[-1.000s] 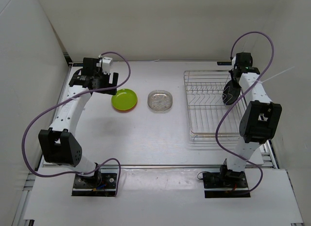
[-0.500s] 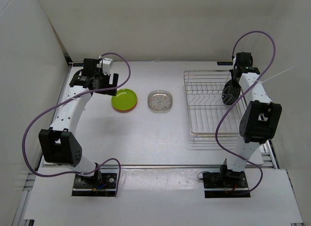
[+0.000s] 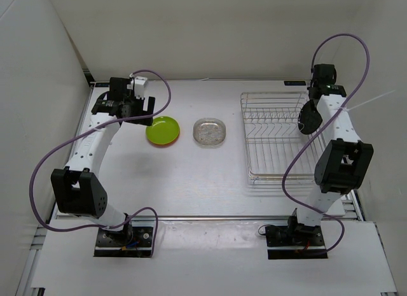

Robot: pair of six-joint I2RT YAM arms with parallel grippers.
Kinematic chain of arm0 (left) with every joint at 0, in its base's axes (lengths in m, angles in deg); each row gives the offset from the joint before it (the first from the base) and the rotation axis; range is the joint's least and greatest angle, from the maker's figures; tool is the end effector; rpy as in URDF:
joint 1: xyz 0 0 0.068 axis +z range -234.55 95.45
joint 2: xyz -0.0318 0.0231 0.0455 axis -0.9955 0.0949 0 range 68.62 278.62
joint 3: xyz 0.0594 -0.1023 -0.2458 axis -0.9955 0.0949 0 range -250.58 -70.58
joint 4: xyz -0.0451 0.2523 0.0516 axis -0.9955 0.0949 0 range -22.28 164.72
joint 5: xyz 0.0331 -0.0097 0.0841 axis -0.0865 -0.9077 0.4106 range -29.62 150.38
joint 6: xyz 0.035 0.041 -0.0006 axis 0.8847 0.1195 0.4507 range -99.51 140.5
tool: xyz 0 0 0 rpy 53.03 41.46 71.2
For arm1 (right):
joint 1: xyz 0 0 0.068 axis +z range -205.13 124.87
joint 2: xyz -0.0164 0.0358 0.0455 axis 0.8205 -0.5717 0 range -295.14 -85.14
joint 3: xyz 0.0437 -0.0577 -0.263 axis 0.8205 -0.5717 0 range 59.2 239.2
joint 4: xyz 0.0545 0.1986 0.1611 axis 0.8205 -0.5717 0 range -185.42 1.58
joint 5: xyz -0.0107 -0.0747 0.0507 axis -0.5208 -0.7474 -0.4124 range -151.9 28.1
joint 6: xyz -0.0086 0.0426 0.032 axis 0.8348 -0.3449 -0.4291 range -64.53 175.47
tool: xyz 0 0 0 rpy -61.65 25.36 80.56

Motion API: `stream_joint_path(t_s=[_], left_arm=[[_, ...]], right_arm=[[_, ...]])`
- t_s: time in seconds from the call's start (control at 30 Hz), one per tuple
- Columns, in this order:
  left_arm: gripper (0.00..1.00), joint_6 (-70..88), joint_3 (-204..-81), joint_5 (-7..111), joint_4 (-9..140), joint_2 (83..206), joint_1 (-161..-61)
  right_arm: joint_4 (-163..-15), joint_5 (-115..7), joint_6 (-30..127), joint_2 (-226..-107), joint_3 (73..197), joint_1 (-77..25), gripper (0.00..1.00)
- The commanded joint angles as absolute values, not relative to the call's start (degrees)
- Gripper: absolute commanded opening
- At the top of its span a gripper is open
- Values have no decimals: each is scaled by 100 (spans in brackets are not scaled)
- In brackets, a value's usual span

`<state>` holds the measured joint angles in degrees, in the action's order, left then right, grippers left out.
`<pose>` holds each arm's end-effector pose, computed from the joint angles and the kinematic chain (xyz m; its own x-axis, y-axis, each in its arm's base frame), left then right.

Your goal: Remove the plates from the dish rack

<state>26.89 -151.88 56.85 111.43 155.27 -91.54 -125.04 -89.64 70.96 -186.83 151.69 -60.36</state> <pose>0.3231 -0.0418 0.3312 -0.7271 0.2011 -0.6564 0.2440 0.9694 0.0268 0.3952 -0.0528 0.3163 -0.7961 -0.1645 -0.5824 0.1983 0.8383 -0.5078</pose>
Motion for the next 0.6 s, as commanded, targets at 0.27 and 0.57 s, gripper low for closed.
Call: stream_joint_path(t_s=[0.27,0.57], left_arm=[[100,2665,-14995,5651,10965,15194,-9176],[100,2665,-14881,5651,10912,15194,-9176]], right_arm=[[-12647,-9327,7164,-17980,15596,-5874,0],[-12999,-9468,7164,-17522,16001,-5426,0]])
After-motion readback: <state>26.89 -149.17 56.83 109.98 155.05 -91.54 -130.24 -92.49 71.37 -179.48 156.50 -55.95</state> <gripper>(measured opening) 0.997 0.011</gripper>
